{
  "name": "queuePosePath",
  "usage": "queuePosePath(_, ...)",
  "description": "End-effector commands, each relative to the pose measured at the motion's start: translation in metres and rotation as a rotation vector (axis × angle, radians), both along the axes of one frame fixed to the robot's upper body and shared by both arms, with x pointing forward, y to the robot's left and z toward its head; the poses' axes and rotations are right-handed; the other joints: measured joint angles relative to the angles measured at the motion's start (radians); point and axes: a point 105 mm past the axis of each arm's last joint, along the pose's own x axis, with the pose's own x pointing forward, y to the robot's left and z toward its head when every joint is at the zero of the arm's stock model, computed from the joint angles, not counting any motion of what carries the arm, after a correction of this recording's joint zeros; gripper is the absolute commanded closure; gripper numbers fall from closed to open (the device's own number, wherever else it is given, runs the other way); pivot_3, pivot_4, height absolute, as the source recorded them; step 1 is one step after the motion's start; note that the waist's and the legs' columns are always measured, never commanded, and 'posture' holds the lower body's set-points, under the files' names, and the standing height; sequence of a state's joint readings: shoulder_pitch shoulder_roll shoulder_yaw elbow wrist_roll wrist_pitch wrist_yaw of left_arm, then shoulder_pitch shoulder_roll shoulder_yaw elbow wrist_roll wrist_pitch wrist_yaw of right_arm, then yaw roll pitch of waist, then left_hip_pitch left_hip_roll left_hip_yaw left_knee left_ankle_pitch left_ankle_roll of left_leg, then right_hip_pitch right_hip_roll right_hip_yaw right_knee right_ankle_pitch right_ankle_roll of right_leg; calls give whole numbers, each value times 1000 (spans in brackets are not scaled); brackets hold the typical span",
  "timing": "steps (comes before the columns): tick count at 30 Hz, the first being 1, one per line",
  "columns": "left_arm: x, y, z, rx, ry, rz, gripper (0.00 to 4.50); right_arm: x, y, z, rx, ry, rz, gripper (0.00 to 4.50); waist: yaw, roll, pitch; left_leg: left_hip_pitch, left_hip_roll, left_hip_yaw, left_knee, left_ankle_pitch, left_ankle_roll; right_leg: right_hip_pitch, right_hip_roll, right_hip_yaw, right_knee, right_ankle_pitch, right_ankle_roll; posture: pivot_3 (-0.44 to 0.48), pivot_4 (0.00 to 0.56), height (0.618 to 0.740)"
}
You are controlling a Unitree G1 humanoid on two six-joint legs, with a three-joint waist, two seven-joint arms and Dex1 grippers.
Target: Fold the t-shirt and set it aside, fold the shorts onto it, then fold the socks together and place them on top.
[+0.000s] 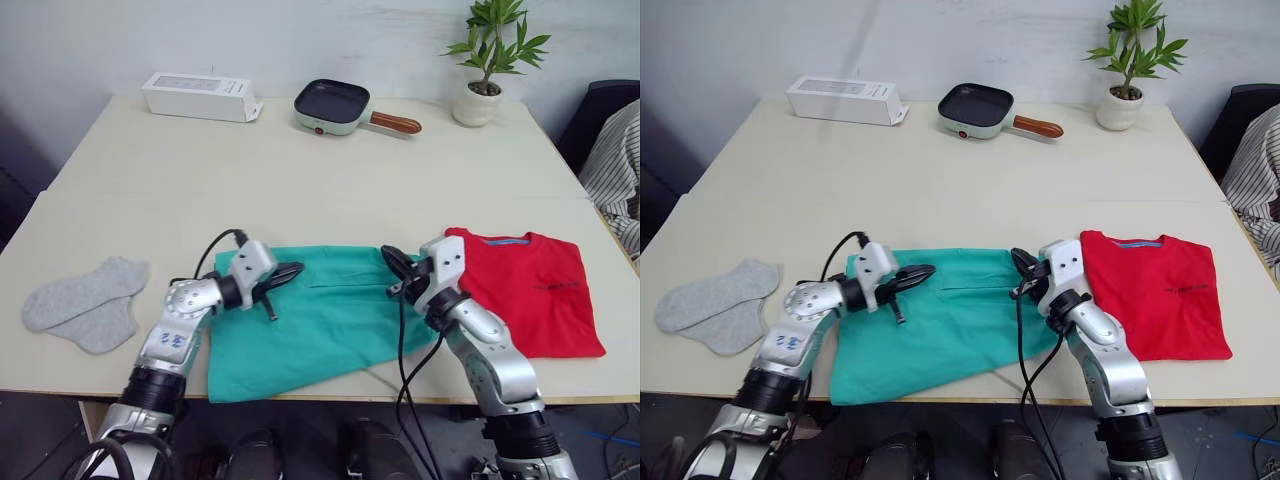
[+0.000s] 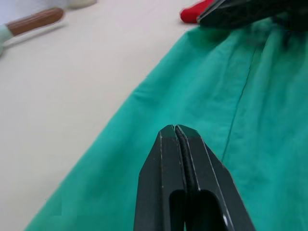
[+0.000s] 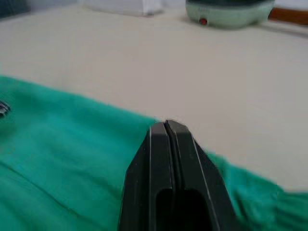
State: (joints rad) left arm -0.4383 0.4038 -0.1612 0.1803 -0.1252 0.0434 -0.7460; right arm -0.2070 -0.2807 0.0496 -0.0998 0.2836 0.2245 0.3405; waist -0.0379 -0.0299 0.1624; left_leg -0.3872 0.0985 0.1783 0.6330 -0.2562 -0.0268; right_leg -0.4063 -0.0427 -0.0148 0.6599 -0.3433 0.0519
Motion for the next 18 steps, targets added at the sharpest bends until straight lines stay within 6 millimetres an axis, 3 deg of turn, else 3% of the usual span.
queuePosePath(1, 6, -3, -12, 41, 38, 32, 4469, 3, -19, 2, 5, -40, -91, 4492, -2, 0, 0, -2, 0, 2, 1, 0, 0, -3, 1, 2, 0, 0, 0, 0, 150, 740)
queuePosePath(5, 6, 3, -26, 159, 34, 34, 4469, 3, -49, 9, 139, -22, -179, 4492, -1, 0, 0, -2, 1, 3, 0, 1, -2, -4, 3, 3, 1, 0, 0, 0, 150, 740)
queuePosePath(10, 4, -2, -17, 76, 14, 12, 4469, -27, -52, 44, 408, -54, -14, 4492, 3, 0, 0, 0, 2, 2, -1, 1, -1, -3, 2, 5, 2, 0, 0, 0, 150, 740)
queuePosePath(12, -3, -10, -9, 39, -13, -62, 4500, -50, -57, 51, 528, 21, 68, 3905, 6, 0, 0, 0, 2, 2, -1, 1, 0, -3, 2, 5, 2, 1, 0, 0, 150, 740)
queuePosePath(18, -14, -22, 0, -37, -20, -162, 4500, -101, -75, 22, 707, 448, 44, 1841, 10, 0, 1, -2, 1, -1, -2, -3, 7, -2, 0, 3, -1, 1, 0, 0, 150, 740)
